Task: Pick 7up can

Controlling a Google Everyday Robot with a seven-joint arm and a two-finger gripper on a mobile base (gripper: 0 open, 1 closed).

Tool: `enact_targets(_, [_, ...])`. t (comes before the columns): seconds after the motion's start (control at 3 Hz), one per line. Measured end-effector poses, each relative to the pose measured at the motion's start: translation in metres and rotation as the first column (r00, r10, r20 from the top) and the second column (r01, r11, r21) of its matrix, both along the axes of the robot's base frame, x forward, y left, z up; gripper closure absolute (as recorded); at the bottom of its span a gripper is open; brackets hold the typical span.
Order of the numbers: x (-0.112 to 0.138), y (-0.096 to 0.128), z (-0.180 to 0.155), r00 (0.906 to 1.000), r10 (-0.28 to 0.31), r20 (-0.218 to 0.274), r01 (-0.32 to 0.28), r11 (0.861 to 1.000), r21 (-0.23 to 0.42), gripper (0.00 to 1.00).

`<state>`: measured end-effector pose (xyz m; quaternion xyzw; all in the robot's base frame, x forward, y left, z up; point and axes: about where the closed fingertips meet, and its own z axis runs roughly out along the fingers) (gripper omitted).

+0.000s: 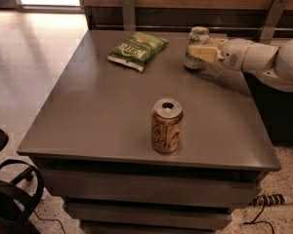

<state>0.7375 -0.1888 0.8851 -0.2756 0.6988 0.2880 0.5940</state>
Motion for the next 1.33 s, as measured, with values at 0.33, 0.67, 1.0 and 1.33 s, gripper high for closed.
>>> enact_targets(0.33, [-0.004,-0.002,0.030,0.9982,0.035,0.047,-0.034,0.999,-0.024,1.00])
enact_targets(0.67, [-0.012,-0.004,0.057,0.9939,0.055,0.096,-0.050,0.997,-0.061,1.00])
enact_targets(1.0, [-0.025,-0.003,0.082,0.9873,0.071,0.142,-0.057,0.993,-0.102,1.00])
enact_targets(1.33, [-0.025,-0.003,0.082,0.9871,0.072,0.143,-0.057,0.993,-0.103,1.00])
